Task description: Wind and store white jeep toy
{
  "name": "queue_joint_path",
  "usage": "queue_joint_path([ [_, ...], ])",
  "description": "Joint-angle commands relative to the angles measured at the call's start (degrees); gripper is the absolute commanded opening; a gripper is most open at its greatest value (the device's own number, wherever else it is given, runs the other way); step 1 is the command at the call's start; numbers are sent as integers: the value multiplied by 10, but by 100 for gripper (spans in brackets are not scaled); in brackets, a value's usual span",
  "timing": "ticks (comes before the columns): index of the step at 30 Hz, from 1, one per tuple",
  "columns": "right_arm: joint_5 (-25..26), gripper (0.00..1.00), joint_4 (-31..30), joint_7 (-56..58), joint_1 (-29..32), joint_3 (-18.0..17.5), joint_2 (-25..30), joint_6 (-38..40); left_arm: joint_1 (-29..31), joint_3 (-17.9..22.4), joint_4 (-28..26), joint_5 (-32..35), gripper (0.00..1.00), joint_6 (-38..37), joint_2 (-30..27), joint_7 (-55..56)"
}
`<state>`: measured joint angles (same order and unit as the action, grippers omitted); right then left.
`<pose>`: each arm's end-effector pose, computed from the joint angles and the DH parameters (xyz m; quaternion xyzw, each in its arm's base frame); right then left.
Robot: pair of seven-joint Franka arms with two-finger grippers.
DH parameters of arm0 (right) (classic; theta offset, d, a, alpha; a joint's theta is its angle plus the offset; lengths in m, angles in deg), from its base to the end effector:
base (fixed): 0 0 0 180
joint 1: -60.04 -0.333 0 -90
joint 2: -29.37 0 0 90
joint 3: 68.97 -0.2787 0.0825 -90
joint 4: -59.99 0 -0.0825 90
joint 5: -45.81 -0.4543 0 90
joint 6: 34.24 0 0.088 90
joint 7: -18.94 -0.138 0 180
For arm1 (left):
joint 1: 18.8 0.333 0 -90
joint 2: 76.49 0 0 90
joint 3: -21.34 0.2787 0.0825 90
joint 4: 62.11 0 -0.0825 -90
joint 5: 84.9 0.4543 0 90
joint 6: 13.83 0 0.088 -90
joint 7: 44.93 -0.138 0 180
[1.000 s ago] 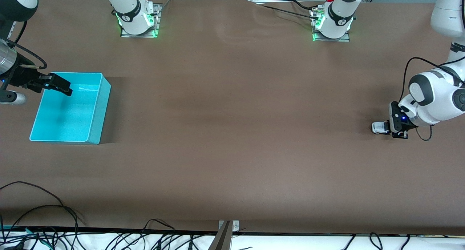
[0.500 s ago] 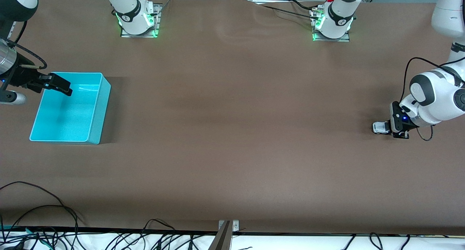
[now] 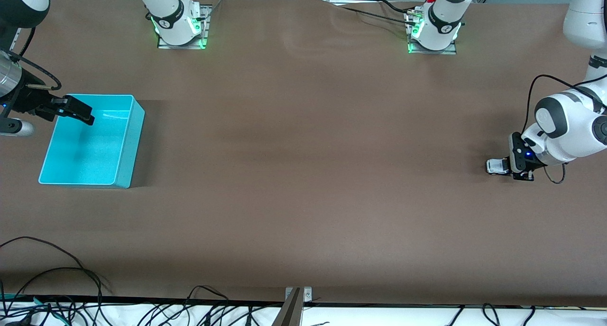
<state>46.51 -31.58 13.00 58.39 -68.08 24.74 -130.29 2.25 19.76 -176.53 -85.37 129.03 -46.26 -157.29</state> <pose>0.6529 0.0073 0.4989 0.9990 -0.0445 -0.0009 0.0068 0.5901 0.2071 0.0689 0.6926 -0.7211 0.0022 0.0180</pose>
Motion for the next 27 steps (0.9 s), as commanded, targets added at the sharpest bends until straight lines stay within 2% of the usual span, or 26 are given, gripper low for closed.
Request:
queue_joint_path([
  [1,-9,100,-7,1,2,-1,7,-5,2,8,2,9,13,14,63,-22],
  [27,-9,100,-7,1,2,0,7,-5,2,14,2,8,14,13,62,-23],
])
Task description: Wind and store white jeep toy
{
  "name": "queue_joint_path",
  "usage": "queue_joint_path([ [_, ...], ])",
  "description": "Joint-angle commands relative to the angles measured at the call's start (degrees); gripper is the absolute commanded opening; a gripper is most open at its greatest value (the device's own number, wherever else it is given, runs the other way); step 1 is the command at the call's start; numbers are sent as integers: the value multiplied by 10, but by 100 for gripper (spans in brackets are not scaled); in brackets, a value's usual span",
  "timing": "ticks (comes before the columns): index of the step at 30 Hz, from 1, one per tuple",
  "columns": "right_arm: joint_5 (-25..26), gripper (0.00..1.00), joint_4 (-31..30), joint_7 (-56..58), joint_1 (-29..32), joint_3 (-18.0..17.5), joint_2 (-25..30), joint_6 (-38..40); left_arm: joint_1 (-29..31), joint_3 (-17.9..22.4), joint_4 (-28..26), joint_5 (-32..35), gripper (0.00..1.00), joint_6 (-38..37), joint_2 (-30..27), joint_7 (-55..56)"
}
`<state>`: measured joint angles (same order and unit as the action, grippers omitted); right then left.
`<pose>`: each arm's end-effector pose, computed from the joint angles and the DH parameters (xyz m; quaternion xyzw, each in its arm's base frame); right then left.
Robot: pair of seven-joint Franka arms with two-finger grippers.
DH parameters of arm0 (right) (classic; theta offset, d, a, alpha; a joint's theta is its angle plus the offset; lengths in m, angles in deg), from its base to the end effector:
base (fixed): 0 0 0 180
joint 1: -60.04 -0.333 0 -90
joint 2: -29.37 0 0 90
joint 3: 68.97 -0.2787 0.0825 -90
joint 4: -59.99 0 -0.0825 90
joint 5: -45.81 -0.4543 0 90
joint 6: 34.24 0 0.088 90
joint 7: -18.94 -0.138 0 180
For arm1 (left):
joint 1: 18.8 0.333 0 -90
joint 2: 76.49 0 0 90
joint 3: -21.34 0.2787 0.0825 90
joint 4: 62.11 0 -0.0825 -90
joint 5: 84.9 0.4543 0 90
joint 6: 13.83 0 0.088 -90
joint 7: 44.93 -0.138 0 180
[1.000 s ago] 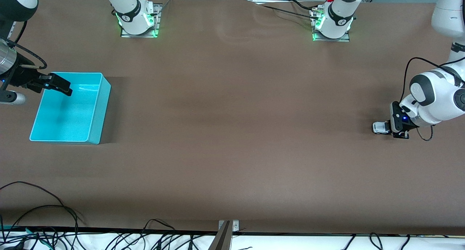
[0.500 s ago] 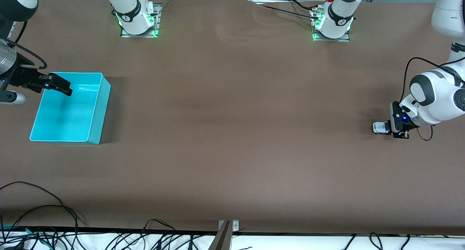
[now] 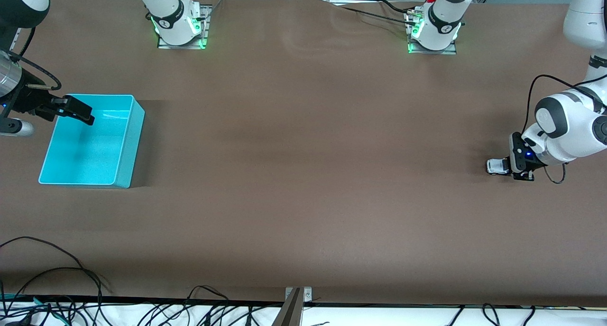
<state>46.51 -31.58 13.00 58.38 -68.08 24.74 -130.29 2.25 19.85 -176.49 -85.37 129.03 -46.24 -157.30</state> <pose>0.6529 0.0075 0.4989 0.9990 -0.0444 -0.0009 0.0068 0.5900 0.2082 0.0690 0.6930 -0.7207 0.0020 0.0177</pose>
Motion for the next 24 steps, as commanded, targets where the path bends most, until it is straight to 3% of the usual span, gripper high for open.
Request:
queue_joint_path([
  [1,-9,100,-7,1,2,0,7,-5,2,13,1,8,13,13,61,-23],
  [24,-9,100,-7,1,2,0,7,-5,2,23,6,8,14,13,62,-25],
])
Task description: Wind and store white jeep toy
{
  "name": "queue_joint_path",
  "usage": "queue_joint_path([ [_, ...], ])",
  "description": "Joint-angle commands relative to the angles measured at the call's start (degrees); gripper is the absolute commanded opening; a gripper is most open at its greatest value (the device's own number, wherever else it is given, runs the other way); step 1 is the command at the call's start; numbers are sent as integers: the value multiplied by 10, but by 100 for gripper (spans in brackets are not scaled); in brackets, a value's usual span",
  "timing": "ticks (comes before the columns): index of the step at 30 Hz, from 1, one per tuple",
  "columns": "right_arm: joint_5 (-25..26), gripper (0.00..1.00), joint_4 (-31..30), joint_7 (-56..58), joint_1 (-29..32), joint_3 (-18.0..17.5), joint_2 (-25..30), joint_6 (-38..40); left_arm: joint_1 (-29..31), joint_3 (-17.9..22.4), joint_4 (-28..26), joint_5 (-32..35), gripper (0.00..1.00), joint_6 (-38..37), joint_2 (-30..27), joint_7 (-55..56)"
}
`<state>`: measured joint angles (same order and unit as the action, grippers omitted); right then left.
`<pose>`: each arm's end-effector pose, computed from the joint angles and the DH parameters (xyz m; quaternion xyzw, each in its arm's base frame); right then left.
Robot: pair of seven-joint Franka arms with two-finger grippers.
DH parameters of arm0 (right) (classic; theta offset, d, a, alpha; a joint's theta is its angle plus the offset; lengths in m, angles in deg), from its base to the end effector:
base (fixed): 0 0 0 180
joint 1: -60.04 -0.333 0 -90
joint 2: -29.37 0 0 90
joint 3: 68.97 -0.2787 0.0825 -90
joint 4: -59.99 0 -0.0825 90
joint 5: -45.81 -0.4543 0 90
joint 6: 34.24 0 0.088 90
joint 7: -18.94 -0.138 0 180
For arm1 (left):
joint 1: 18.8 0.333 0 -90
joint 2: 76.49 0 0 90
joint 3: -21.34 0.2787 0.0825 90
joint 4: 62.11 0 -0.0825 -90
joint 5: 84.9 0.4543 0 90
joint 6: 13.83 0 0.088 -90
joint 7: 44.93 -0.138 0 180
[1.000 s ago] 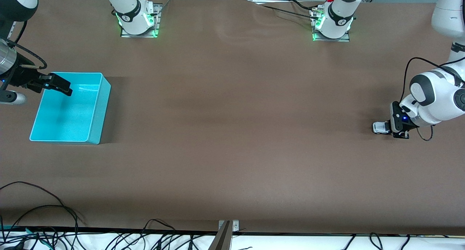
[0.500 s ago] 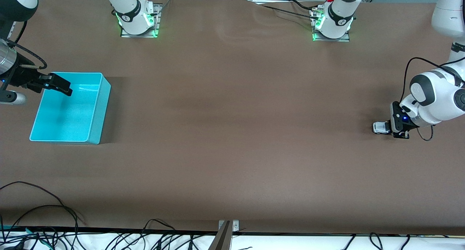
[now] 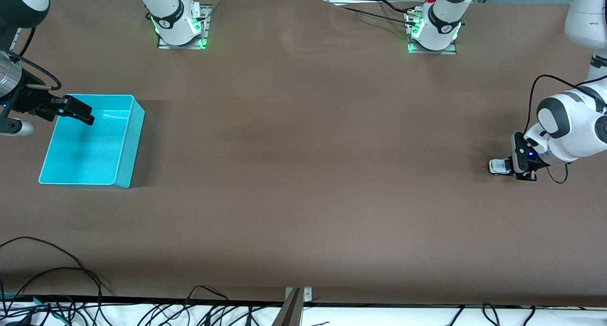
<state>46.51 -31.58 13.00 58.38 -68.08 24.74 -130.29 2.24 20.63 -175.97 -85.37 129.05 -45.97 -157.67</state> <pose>0.6529 0.0075 0.4989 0.9990 -0.0444 -0.0009 0.0068 0.5897 0.2178 0.0697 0.6950 -0.7189 -0.0001 0.0142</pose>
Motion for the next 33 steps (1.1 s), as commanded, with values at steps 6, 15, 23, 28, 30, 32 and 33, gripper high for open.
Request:
queue_joint_path([
  [6,-9,100,-7,1,2,0,7,-5,2,15,5,10,100,13,56,-22],
  [15,-9,100,-7,1,2,-1,7,-5,2,10,11,10,100,4,20,-30],
  [23,-9,100,-7,1,2,-1,7,-4,0,11,41,10,100,-58,1,-30],
  [28,-9,100,-7,1,2,0,7,-4,2,6,65,8,100,-115,-9,-30],
  [30,-9,100,-7,1,2,0,7,-4,2,6,69,8,100,-133,-12,-30],
  [32,-9,100,-7,1,2,0,7,-4,2,6,79,9,100,-148,-20,-30],
  [33,-9,100,-7,1,2,0,7,-4,1,6,83,10,100,-154,-23,-29],
])
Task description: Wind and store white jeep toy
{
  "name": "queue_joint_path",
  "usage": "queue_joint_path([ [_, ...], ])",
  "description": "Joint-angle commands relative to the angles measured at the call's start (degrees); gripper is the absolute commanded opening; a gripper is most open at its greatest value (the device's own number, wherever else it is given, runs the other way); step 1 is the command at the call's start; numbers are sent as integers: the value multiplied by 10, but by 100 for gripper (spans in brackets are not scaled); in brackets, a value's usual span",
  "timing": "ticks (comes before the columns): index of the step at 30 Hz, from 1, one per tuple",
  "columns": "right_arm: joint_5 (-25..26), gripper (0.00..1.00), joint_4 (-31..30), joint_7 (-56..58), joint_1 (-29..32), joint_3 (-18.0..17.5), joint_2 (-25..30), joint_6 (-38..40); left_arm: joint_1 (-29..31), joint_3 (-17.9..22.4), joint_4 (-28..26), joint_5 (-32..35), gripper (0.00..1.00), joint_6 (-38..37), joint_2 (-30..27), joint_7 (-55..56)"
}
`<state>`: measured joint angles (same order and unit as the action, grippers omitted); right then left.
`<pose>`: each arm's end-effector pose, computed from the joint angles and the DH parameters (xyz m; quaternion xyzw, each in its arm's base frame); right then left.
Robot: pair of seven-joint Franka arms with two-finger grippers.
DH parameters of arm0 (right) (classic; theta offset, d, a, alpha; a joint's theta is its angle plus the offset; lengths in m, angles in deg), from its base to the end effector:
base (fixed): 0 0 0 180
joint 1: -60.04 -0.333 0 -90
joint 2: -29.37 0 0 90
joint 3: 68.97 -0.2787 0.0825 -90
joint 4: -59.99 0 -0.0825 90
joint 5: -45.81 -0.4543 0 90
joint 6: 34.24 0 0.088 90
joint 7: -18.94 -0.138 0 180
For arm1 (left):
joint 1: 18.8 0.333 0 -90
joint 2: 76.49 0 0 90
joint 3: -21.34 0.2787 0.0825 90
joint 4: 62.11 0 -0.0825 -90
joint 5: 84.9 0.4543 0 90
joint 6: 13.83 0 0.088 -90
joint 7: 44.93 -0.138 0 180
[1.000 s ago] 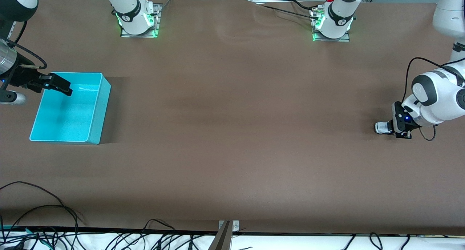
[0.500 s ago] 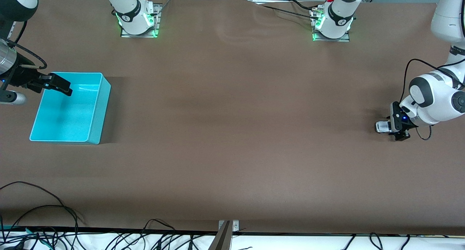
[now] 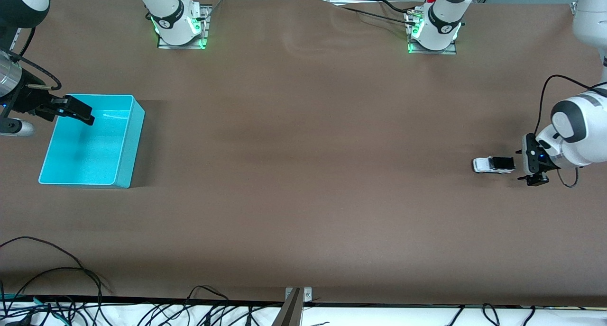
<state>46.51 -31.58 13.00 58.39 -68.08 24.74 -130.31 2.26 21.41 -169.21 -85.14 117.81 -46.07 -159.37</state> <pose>0.6529 0.0073 0.4989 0.9990 -0.0445 -0.0007 0.0068 0.6094 0.2354 0.1059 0.6865 -0.7253 -0.0183 0.0479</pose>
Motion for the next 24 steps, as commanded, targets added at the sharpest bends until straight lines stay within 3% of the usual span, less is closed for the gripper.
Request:
queue_joint_path([
  [1,-9,100,-7,1,2,0,7,-4,1,-2,22,8,100,-48,-25,-12],
  [14,-8,100,-7,1,2,-1,7,-5,-21,-9,70,1,100,-173,-77,66],
  [24,-4,100,-7,1,1,-1,7,-18,-68,-10,134,7,100,-281,-111,224],
])
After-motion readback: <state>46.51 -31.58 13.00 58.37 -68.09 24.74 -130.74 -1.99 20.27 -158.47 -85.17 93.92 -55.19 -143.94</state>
